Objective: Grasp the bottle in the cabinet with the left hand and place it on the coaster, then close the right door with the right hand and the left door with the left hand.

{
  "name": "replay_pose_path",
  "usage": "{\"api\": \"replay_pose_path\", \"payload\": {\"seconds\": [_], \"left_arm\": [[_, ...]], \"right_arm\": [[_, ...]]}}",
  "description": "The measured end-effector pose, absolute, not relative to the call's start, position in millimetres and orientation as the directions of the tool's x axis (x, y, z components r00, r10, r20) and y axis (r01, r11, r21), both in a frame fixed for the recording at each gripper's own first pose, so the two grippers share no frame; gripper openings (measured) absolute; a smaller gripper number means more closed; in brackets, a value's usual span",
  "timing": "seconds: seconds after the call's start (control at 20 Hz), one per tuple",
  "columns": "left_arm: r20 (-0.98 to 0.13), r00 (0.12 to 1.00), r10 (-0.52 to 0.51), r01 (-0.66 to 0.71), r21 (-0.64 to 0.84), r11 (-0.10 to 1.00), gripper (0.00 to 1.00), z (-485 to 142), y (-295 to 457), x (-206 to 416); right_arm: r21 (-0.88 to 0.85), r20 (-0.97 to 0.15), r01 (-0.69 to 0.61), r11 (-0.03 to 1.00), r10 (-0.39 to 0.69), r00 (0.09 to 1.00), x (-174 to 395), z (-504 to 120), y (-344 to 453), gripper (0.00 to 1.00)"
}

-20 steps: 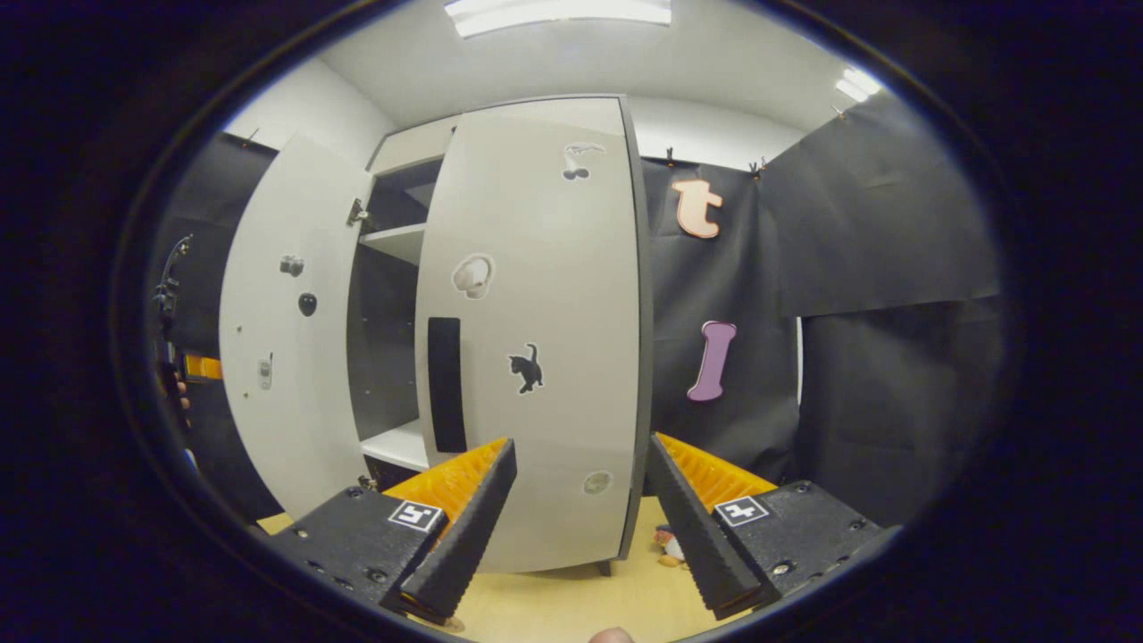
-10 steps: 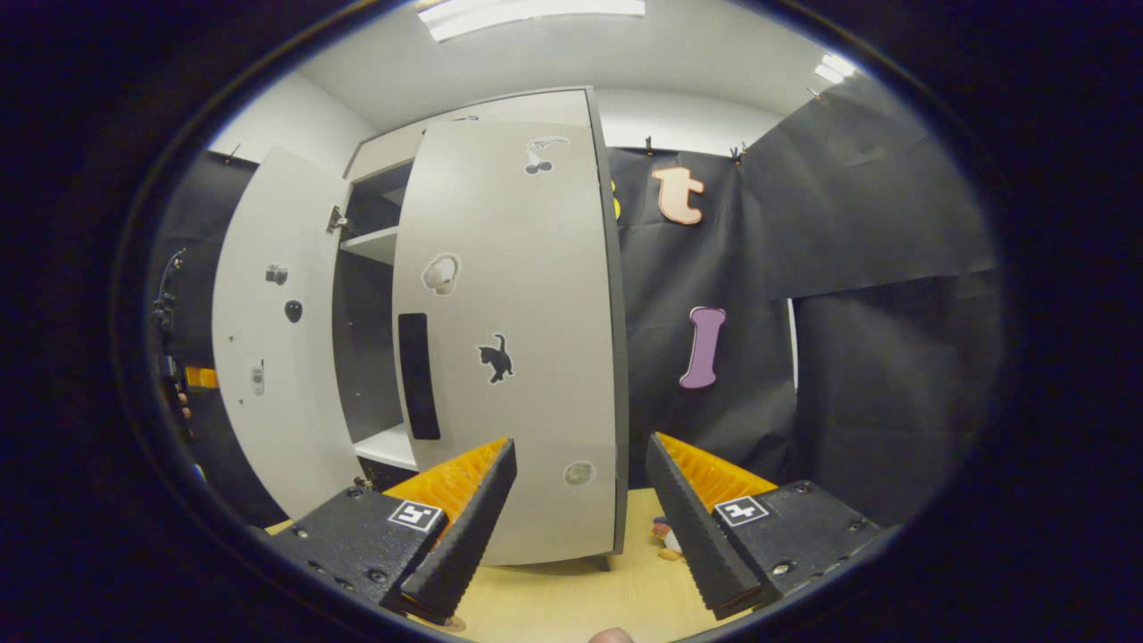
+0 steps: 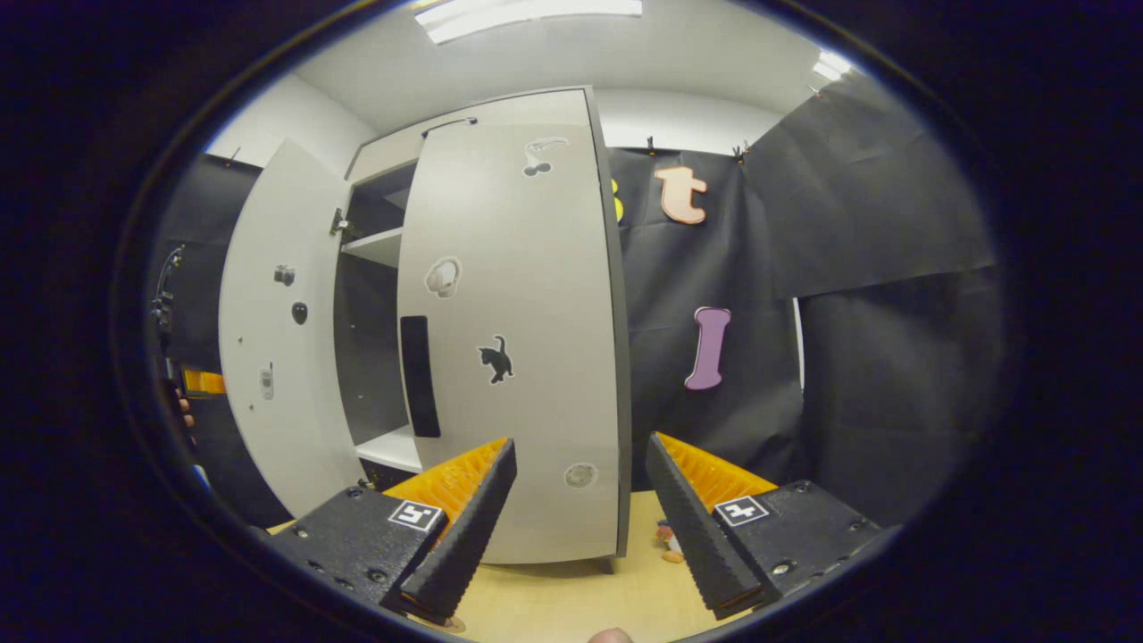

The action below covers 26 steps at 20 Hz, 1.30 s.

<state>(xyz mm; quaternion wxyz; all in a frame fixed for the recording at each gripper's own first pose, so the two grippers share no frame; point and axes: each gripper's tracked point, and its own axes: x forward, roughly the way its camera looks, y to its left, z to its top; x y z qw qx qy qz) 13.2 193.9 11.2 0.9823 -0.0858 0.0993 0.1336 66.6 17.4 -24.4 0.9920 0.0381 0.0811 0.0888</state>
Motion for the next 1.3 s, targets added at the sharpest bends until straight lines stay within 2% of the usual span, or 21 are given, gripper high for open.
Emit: {"api": "replay_pose_path", "payload": {"seconds": [0.05,0.1,0.15,0.2,0.25,0.35,0.4,0.45,0.5,0.55,0.65,0.7,0.75,0.8,0.85,0.9,0.95,1.0,1.05,1.1,1.3], "left_arm": [[-0.216,0.943,0.253,-0.286,-0.137,0.948,0.90,12,194,12],[-0.217,0.942,0.256,-0.289,-0.138,0.947,0.96,11,192,13],[-0.217,0.943,0.251,-0.285,-0.144,0.948,0.96,12,190,13],[-0.220,0.945,0.241,-0.278,-0.156,0.948,1.00,11,185,14],[-0.221,0.948,0.228,-0.267,-0.168,0.949,1.00,11,180,14],[-0.221,0.955,0.196,-0.241,-0.196,0.951,0.90,10,168,17],[-0.220,0.959,0.181,-0.228,-0.215,0.949,1.00,10,162,18],[-0.218,0.961,0.168,-0.220,-0.244,0.945,1.00,9,155,19],[-0.216,0.964,0.152,-0.209,-0.270,0.940,0.90,8,147,20],[-0.213,0.968,0.135,-0.194,-0.285,0.939,1.00,7,140,23],[-0.212,0.971,0.111,-0.173,-0.299,0.939,1.00,7,130,26],[-0.203,0.974,0.105,-0.165,-0.305,0.938,1.00,9,126,28],[-0.197,0.975,0.104,-0.164,-0.316,0.935,1.00,11,126,30],[-0.186,0.977,0.102,-0.159,-0.324,0.933,1.00,11,124,31],[-0.182,0.979,0.096,-0.153,-0.330,0.931,1.00,12,118,36],[-0.184,0.979,0.087,-0.146,-0.335,0.931,1.00,13,110,41],[-0.184,0.980,0.074,-0.134,-0.338,0.931,1.00,14,102,45],[-0.187,0.981,0.058,-0.119,-0.338,0.934,1.00,13,94,47],[-0.191,0.981,0.040,-0.104,-0.336,0.936,1.00,10,88,50],[-0.192,0.981,0.021,-0.085,-0.334,0.939,1.00,9,80,53],[-0.188,0.981,-0.054,-0.009,-0.318,0.948,1.00,16,47,72]], "right_arm": [[0.091,-0.157,-0.171,0.981,0.183,0.970,67,-24,16,0.92],[0.091,-0.161,-0.171,0.981,0.184,0.970,66,-25,15,0.92],[0.091,-0.163,-0.171,0.981,0.184,0.969,65,-26,14,0.96],[0.091,-0.163,-0.166,0.982,0.180,0.970,64,-25,12,0.92],[0.092,-0.163,-0.168,0.982,0.181,0.970,62,-24,10,0.92],[0.089,-0.168,-0.168,0.982,0.181,0.969,59,-25,7,0.92],[0.087,-0.168,-0.168,0.982,0.181,0.969,58,-24,6,0.92],[0.083,-0.171,-0.162,0.983,0.174,0.970,57,-25,2,0.92],[0.082,-0.173,-0.158,0.984,0.170,0.970,57,-25,0,0.91],[0.084,-0.174,-0.155,0.984,0.167,0.970,55,-25,-2,0.96],[0.086,-0.170,-0.159,0.984,0.172,0.970,52,-21,-4,0.96],[0.080,-0.167,-0.157,0.984,0.168,0.972,52,-20,-7,0.92],[0.073,-0.167,-0.149,0.986,0.160,0.973,49,-20,-12,0.92],[0.072,-0.169,-0.141,0.987,0.152,0.974,47,-19,-17,0.96],[0.077,-0.168,-0.139,0.987,0.150,0.974,45,-18,-19,0.96],[0.081,-0.163,-0.137,0.987,0.149,0.975,45,-16,-20,0.92],[0.083,-0.158,-0.138,0.987,0.149,0.976,44,-14,-22,0.96],[0.080,-0.155,-0.134,0.988,0.146,0.977,44,-13,-24,0.92],[0.075,-0.154,-0.131,0.989,0.141,0.978,44,-13,-27,0.92],[0.071,-0.156,-0.127,0.989,0.136,0.978,43,-13,-29,0.96],[0.076,-0.153,-0.113,0.991,0.123,0.980,37,-7,-39,0.96]]}}
